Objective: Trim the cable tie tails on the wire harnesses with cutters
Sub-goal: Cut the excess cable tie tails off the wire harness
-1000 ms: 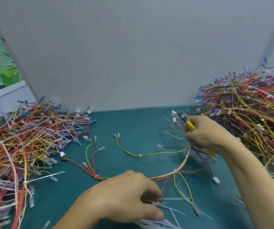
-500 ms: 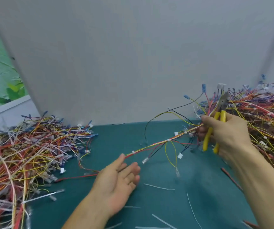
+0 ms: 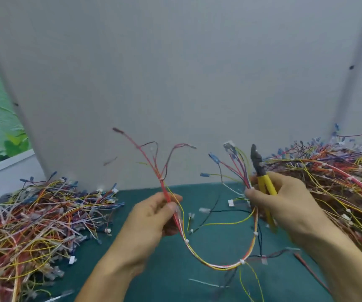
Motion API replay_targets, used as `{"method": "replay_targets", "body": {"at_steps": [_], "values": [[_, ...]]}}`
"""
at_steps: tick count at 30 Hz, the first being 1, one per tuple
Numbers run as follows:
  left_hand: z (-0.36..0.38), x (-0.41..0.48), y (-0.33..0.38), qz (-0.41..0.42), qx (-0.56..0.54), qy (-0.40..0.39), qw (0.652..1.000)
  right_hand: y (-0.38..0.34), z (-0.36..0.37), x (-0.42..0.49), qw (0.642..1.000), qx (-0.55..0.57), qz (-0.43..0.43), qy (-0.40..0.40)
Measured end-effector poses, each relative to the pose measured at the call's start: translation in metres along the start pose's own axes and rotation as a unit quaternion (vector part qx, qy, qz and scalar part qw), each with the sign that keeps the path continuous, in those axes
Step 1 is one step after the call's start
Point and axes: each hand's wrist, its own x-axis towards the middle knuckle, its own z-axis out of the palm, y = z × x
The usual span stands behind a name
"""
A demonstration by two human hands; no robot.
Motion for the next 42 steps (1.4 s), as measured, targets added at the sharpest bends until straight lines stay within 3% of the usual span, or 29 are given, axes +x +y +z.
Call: {"method": "replay_targets", "body": {"at_steps": [5,12,22,27,32,37,40,42], "values": [[0.004,0.002,-0.008,-0.022,-0.019,0.018,0.999,-0.007,0.024,-0.010,0.998,0.015,0.015,-0.065],[-0.001,0.008,-0.009,-0.020,-0.050,0.011,0.998,-0.003,0.041,-0.015,0.994,0.041,0.048,-0.094],[-0.004,0.014,-0.008,0.000,-0.041,0.025,0.999,-0.001,0.034,-0.009,0.991,0.068,0.074,-0.084],[-0.010,0.019,-0.010,0.008,-0.007,0.055,0.998,0.009,0.029,0.000,0.978,0.147,0.144,-0.021],[-0.011,0.022,-0.012,-0.013,-0.071,0.068,0.995,0.017,0.026,0.007,0.945,0.239,0.222,0.021],[-0.005,0.021,-0.014,-0.066,-0.115,0.044,0.990,0.013,0.026,0.005,0.938,0.270,0.216,-0.025],[0.000,0.017,-0.016,-0.062,-0.053,0.023,0.996,0.008,0.030,0.001,0.940,0.269,0.203,-0.054],[0.003,0.014,-0.014,0.021,0.083,0.000,0.996,0.005,0.033,0.000,0.931,0.292,0.210,-0.054]]}}
